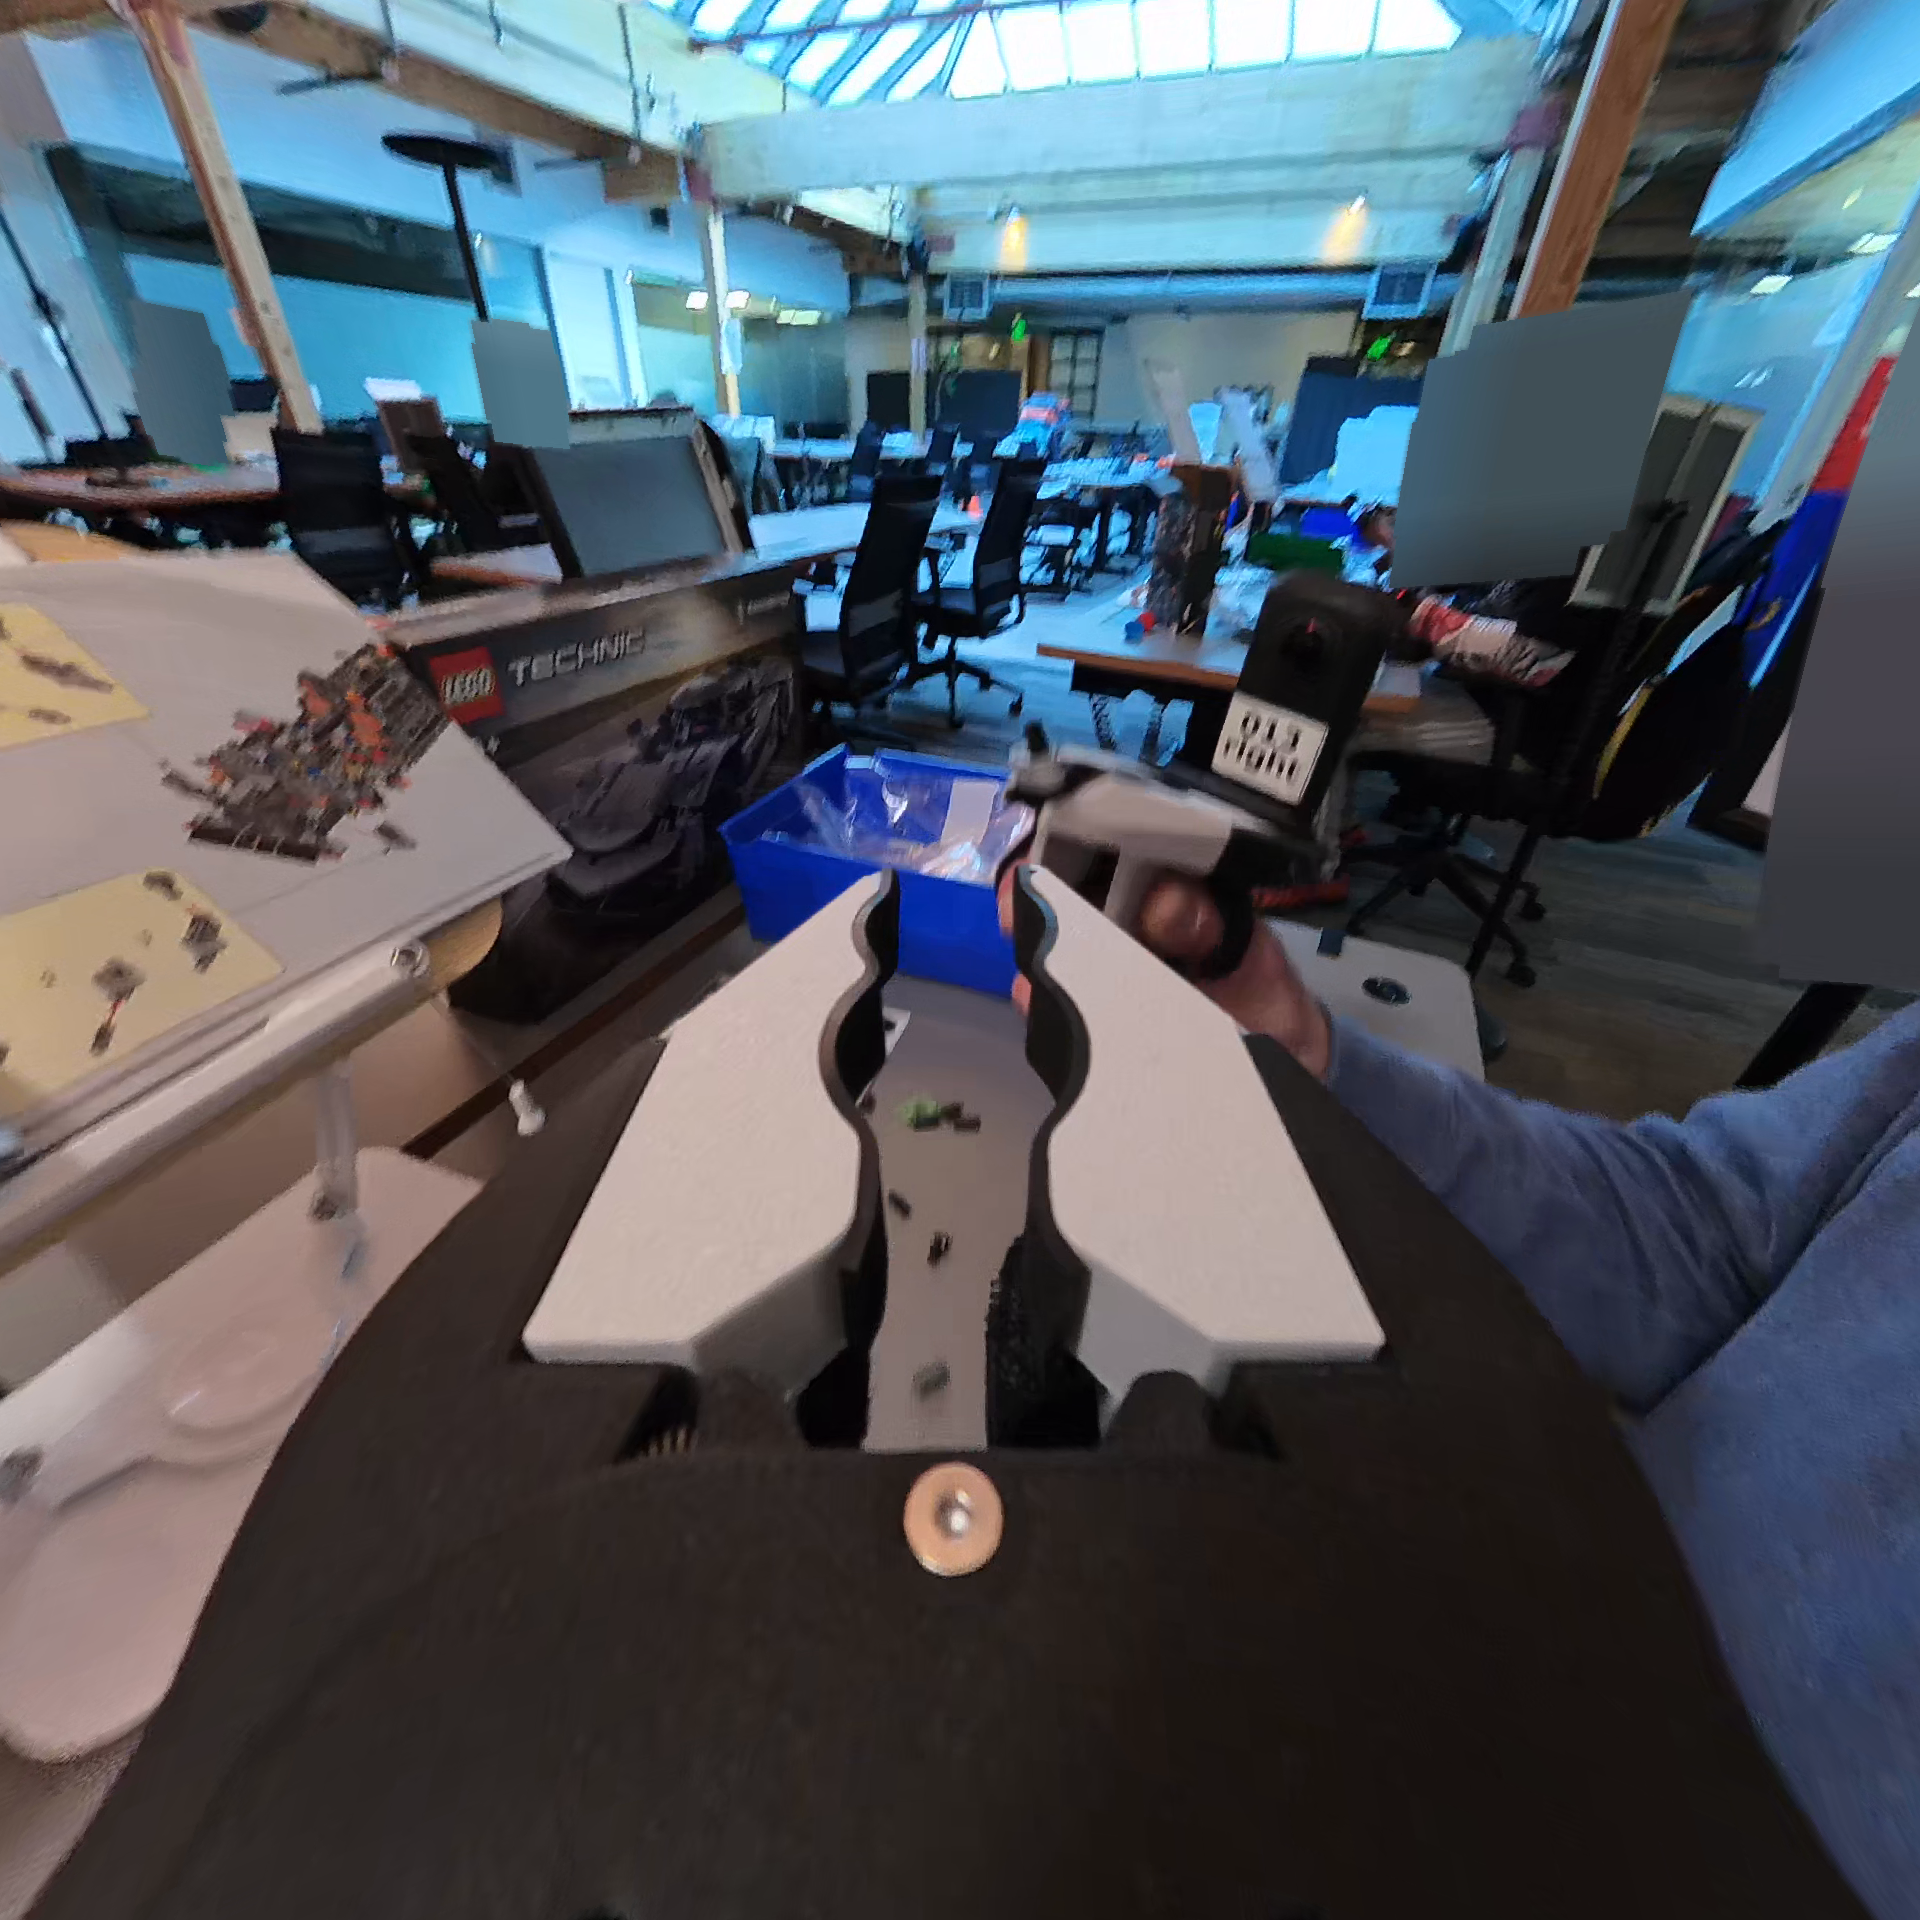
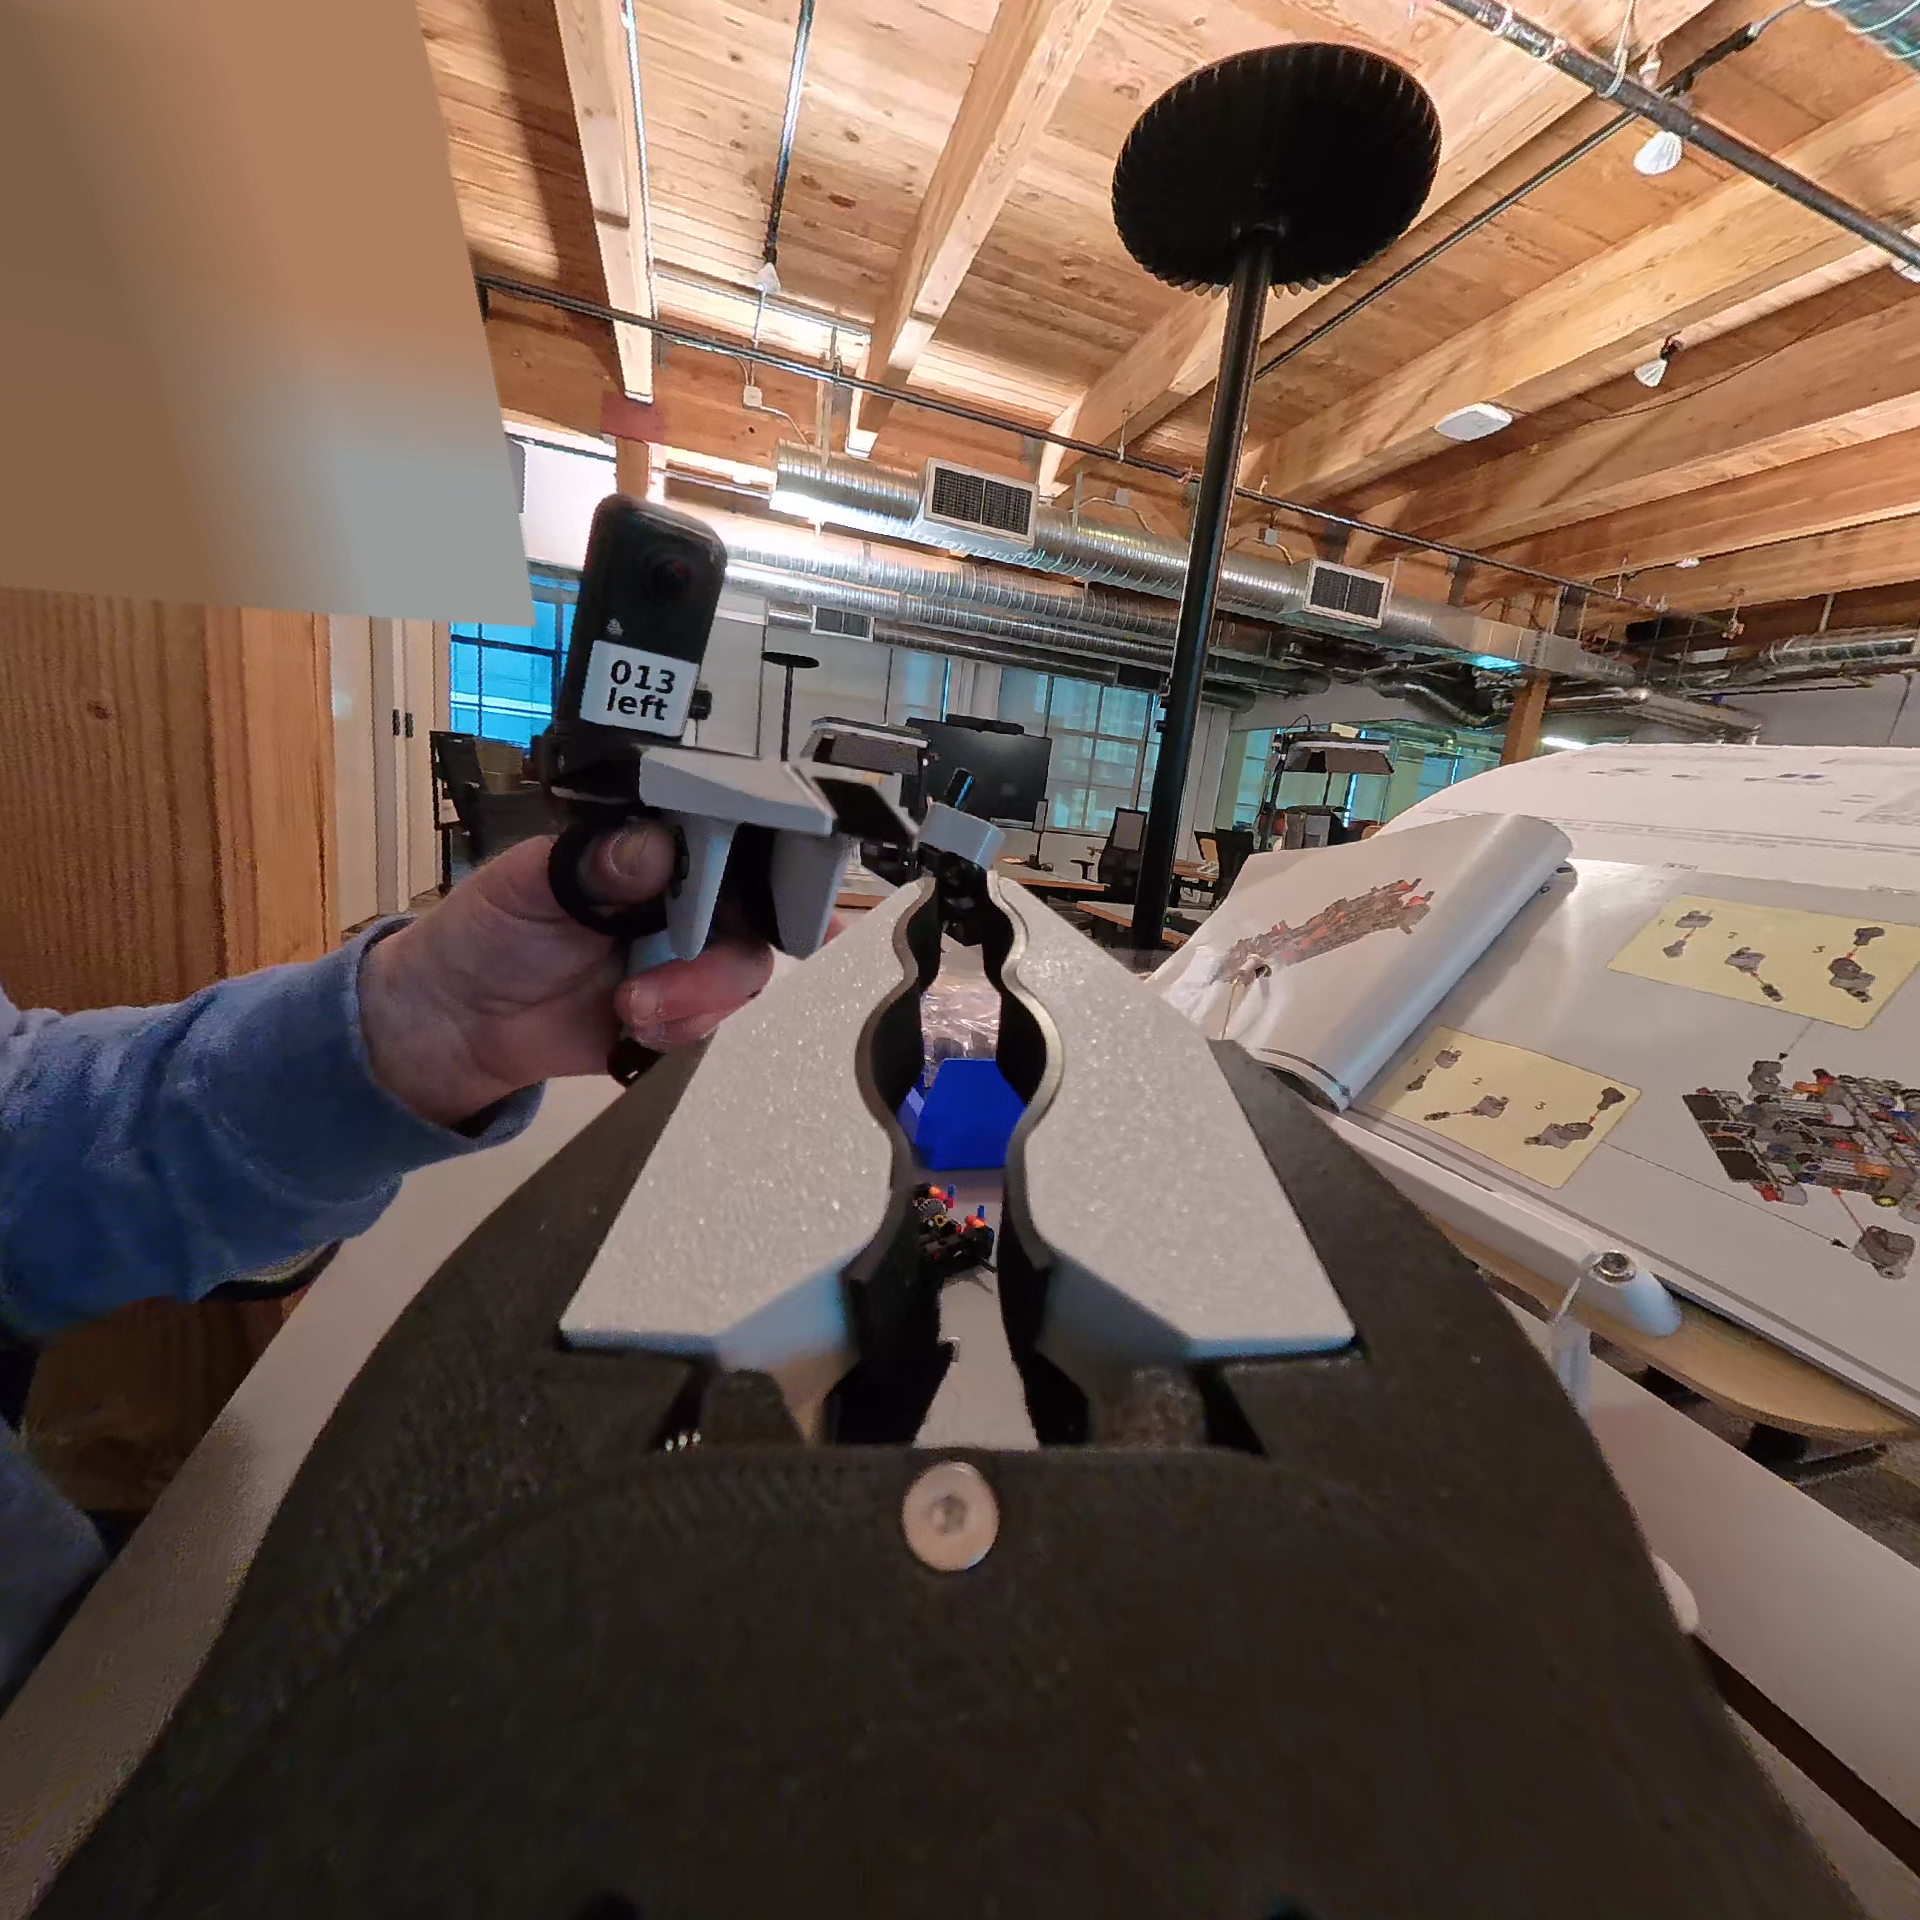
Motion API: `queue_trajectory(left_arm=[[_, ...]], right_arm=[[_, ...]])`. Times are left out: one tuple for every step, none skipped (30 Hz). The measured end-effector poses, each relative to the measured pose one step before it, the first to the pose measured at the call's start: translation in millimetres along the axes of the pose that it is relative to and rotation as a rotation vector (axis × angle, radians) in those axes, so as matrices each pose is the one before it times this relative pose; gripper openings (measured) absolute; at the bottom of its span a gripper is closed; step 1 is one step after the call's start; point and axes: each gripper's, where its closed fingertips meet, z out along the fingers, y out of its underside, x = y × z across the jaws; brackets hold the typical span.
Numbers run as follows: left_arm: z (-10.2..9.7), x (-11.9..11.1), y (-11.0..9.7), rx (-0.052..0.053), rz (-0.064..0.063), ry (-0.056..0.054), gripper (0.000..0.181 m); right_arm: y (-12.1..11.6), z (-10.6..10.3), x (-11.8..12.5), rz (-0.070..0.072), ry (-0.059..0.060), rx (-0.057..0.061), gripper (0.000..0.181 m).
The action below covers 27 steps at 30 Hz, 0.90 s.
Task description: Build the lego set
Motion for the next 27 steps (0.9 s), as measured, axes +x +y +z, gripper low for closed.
queue_trajectory(left_arm=[[-3.84, 0.29, 4.20, -0.0189, 0.0009, -0.0103, 0.020], [-3.41, 0.56, 4.94, -0.0203, 0.0015, -0.0090, 0.020], [-3.33, 0.82, 5.26, -0.0171, 0.0015, -0.0120, 0.020], [-3.26, 0.59, 5.11, -0.0128, 0.0008, -0.0140, 0.020], [-3.21, -0.06, 5.51, -0.0127, -0.0039, -0.0141, 0.020], [-4.03, -0.35, 5.90, -0.0127, -0.0064, -0.0134, 0.020], [-4.18, -0.47, 6.15, -0.0134, -0.0060, -0.0115, 0.019], [-4.10, 0.04, 6.56, -0.0153, -0.0029, -0.0089, 0.019], [-3.42, 0.06, 6.58, -0.0163, -0.0021, -0.0130, 0.019], [-3.09, -0.44, 6.18, -0.0149, -0.0024, -0.0150, 0.020], [-2.74, -0.75, 4.79, -0.0123, -0.0027, -0.0114, 0.020], [-1.47, 0.32, 5.30, -0.0138, -0.0019, -0.0052, 0.020], [-1.76, 0.25, 5.27, -0.0161, -0.0011, -0.0068, 0.020], [-0.57, -1.81, 4.63, -0.0174, 0.0043, -0.0116, 0.020], [-0.94, -0.20, 5.06, -0.0172, 0.0083, -0.0112, 0.020], [-1.00, 0.19, 5.10, -0.0201, 0.0111, -0.0077, 0.020], [-1.15, 0.82, 5.86, -0.0220, 0.0162, -0.0068, 0.020], [-1.25, 0.51, 6.93, -0.0262, 0.0219, -0.0120, 0.020], [-0.01, -0.54, 7.25, -0.0359, 0.0236, -0.0135, 0.019], [0.22, 3.02, 9.78, -0.0421, 0.0170, -0.0013, 0.019], [0.62, 4.57, 10.01, -0.0415, 0.0130, 0.0126, 0.018], [1.54, 3.86, 9.91, -0.0395, 0.0072, 0.0111, 0.018], [2.51, 4.76, 9.29, -0.0337, 0.0052, 0.0152, 0.018], [4.52, 5.60, 9.26, -0.0308, -0.0039, 0.0242, 0.018], [4.56, 6.31, 8.66, -0.0252, -0.0086, 0.0210, 0.018], [4.96, 4.70, 7.60, -0.0177, -0.0060, 0.0116, 0.018], [5.80, 4.77, 6.52, -0.0159, -0.0078, 0.0177, 0.018]], right_arm=[[-0.29, -1.54, -0.13, -0.0016, -0.0010, -0.0021, 0.004], [-0.10, -1.63, -0.35, -0.0011, -0.0015, -0.0029, 0.004], [-0.10, -1.95, -0.55, -0.0003, -0.0024, -0.0023, 0.004], [-0.09, -2.17, -0.80, 0.0003, -0.0032, -0.0023, 0.004], [0.36, -2.27, -0.84, -0.0003, -0.0028, -0.0040, 0.004], [0.59, -2.49, -0.75, -0.0010, -0.0017, -0.0053, 0.004], [0.71, -2.85, -0.75, -0.0007, -0.0014, -0.0048, 0.004], [0.78, -3.17, -0.73, 0.0004, -0.0012, -0.0039, 0.004], [0.67, -3.31, -0.51, 0.0008, -0.0001, -0.0028, 0.004], [0.42, -3.29, -0.45, 0.0010, 0.0004, -0.0012, 0.004], [-0.14, -3.14, -0.28, 0.0020, 0.0004, 0.0007, 0.004], [-0.25, -2.77, -0.06, 0.0016, 0.0010, 0.0010, 0.004], [-0.11, -2.45, 0.07, -0.0010, 0.0019, -0.0012, 0.004], [0.21, -2.20, -0.14, -0.0027, 0.0017, -0.0034, 0.004], [0.35, -2.04, -0.28, -0.0030, 0.0013, -0.0033, 0.004], [0.61, -2.15, -0.35, -0.0028, 0.0018, -0.0039, 0.004], [1.04, -2.21, -0.27, -0.0026, 0.0020, -0.0046, 0.004], [1.26, -2.05, 0.00, -0.0012, 0.0020, -0.0046, 0.004], [1.55, -1.79, 0.18, 0.0008, 0.0018, -0.0041, 0.004], [1.47, -1.62, 0.21, 0.0018, 0.0011, -0.0031, 0.004], [1.52, -1.29, 0.18, 0.0022, 0.0005, -0.0027, 0.004], [1.27, -0.88, 0.42, 0.0023, 0.0006, -0.0027, 0.004], [1.19, -0.44, 0.27, 0.0012, 0.0004, -0.0027, 0.004], [1.11, -0.13, 0.05, 0.0002, -0.0004, -0.0037, 0.004], [1.37, 0.29, -0.15, 0.0000, -0.0010, -0.0045, 0.004], [1.55, 0.24, -0.12, 0.0005, -0.0010, -0.0044, 0.004], [1.44, 0.49, -0.30, 0.0013, -0.0013, -0.0040, 0.004]])
